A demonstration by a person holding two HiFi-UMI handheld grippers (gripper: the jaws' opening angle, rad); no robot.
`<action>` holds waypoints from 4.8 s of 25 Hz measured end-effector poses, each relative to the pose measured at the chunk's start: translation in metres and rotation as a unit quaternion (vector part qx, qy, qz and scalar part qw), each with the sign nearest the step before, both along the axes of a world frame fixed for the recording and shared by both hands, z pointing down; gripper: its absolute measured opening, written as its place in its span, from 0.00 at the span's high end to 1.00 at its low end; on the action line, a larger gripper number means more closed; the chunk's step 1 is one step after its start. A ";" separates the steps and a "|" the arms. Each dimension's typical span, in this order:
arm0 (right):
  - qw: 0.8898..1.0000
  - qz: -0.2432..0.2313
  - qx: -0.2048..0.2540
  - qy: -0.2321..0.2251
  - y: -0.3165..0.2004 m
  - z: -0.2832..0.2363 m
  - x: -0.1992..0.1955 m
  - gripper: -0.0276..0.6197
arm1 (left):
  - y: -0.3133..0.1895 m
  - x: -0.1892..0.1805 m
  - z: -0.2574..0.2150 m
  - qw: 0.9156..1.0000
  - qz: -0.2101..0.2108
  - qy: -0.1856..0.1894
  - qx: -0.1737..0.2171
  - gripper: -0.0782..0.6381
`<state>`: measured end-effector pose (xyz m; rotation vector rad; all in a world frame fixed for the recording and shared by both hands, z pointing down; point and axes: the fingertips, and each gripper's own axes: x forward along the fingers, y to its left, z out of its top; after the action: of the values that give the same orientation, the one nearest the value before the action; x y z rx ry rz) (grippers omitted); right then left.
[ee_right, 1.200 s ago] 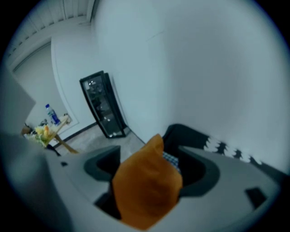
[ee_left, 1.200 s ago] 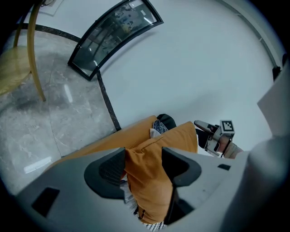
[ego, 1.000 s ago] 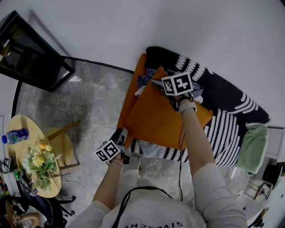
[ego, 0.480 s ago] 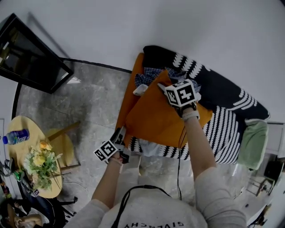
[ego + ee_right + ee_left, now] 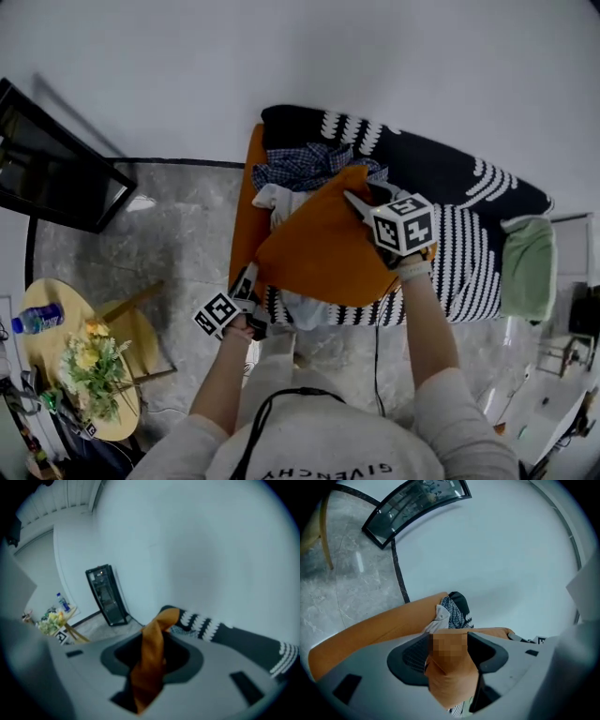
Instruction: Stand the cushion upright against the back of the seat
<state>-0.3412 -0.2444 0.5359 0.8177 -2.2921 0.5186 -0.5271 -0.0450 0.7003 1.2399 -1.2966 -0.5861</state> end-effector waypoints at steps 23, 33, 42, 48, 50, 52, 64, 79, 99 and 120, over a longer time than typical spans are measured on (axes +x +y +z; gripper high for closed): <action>0.960 0.247 0.103 -0.087 0.151 -0.088 0.287 0.74 | -0.067 0.182 -0.123 0.950 0.261 -0.013 0.171 0.74; 0.924 0.362 0.105 -0.065 0.199 -0.078 0.374 0.74 | -0.082 0.263 -0.164 0.910 0.346 -0.018 0.228 0.84; 0.892 0.437 0.107 -0.050 0.223 -0.058 0.431 0.74 | -0.082 0.319 -0.181 0.889 0.378 -0.039 0.254 0.84; 0.877 0.458 0.111 -0.094 0.232 -0.047 0.464 0.75 | -0.073 0.350 -0.195 0.890 0.370 -0.045 0.263 0.84; 0.873 0.460 0.110 -0.120 0.237 -0.045 0.476 0.75 | -0.068 0.358 -0.200 0.898 0.353 -0.019 0.261 0.84; 0.871 0.457 0.107 -0.146 0.241 -0.044 0.488 0.75 | -0.064 0.366 -0.205 0.900 0.345 -0.024 0.265 0.84; 0.888 0.412 0.097 -0.177 0.237 -0.047 0.574 0.80 | -0.062 0.452 -0.232 0.908 0.294 -0.046 0.295 0.85; 0.886 0.417 0.122 -0.159 0.244 -0.067 0.672 0.83 | -0.049 0.557 -0.215 0.916 0.297 -0.031 0.267 0.85; 0.895 0.400 0.143 -0.133 0.124 -0.086 0.767 0.83 | -0.144 0.658 -0.203 0.919 0.291 -0.020 0.264 0.85; 0.931 0.288 0.213 -0.062 -0.072 -0.131 0.746 0.83 | -0.269 0.689 -0.159 0.930 0.273 -0.032 0.244 0.85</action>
<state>0.4050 -0.3160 0.4048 1.7444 -2.2918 0.3192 0.1619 -0.3136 0.5417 1.9583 -0.8081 -0.4717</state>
